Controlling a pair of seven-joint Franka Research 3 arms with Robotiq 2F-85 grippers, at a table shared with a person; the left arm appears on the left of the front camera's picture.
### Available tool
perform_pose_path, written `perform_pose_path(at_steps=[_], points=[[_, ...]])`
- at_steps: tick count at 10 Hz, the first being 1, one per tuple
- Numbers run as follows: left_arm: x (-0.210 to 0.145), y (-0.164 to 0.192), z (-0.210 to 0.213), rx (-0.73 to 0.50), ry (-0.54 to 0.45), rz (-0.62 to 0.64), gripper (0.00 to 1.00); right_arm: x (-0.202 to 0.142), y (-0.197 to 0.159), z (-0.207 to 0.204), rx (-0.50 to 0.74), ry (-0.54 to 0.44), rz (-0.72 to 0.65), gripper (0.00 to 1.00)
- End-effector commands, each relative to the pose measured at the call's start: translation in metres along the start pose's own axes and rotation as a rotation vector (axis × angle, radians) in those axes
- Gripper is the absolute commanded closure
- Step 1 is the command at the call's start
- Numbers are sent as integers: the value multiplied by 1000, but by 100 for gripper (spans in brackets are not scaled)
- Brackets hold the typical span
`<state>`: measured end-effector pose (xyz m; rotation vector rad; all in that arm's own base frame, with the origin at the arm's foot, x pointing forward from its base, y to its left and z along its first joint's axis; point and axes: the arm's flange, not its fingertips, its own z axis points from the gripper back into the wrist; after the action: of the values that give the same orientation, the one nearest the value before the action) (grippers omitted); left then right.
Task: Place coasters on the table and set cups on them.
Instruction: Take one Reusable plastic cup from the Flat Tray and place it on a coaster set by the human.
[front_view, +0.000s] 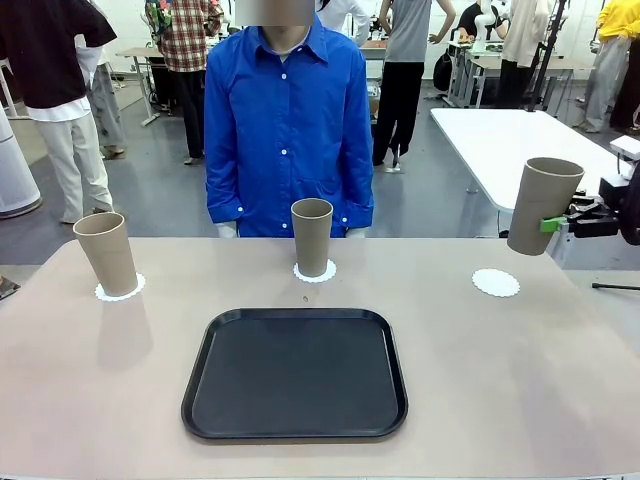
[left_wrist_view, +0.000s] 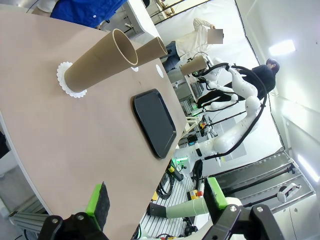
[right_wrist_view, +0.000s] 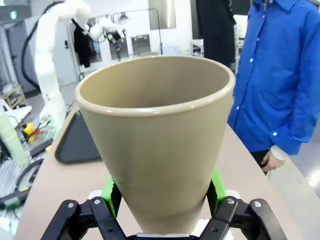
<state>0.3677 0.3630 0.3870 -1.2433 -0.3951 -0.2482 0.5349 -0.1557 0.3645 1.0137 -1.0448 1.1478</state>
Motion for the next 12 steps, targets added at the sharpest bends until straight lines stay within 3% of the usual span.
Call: perform_pose_path(at_steps=[1, 6, 12], points=[[-2, -3, 1, -3, 11, -2, 0, -7, -19, 8, 50, 14, 34, 18], [-2, -3, 1, -3, 11, -2, 0, -52, -58, -11, 71, -12, -59, 18], [-2, -3, 1, -3, 11, -2, 0, -86, -79, -26, 52, -26, -81, 18]])
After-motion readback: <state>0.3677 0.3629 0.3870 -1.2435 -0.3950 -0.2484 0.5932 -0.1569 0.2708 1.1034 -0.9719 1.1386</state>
